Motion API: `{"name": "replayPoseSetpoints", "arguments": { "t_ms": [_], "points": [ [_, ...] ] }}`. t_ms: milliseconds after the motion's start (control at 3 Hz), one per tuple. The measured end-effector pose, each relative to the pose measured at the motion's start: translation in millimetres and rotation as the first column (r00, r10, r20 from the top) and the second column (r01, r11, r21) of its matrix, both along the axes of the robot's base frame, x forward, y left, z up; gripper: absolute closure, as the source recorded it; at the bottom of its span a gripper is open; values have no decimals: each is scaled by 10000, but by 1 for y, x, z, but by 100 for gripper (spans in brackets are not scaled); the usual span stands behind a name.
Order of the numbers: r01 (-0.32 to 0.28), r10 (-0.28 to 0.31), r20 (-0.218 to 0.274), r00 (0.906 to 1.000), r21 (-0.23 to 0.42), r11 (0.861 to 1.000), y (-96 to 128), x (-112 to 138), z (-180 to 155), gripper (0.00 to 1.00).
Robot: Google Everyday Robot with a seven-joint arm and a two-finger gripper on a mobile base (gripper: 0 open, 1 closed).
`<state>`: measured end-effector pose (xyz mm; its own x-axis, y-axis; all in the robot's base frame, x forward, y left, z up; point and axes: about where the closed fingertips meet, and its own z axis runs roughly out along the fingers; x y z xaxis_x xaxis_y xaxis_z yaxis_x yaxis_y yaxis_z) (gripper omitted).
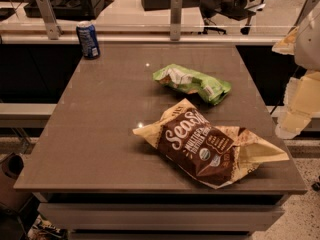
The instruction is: Move brown chip bag near pepsi can
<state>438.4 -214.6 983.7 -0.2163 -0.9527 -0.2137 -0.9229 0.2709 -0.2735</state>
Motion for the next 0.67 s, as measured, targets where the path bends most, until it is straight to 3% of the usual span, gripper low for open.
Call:
{"name": "replayPoseSetpoints", "arguments": {
  "t_ms": [333, 667],
  "points": [
    [1, -1, 1, 10000, 0, 10000, 0, 0, 0, 0],
    [356, -368, -466, 9982, -266, 9990, 11, 4, -26, 0]
  ]
}}
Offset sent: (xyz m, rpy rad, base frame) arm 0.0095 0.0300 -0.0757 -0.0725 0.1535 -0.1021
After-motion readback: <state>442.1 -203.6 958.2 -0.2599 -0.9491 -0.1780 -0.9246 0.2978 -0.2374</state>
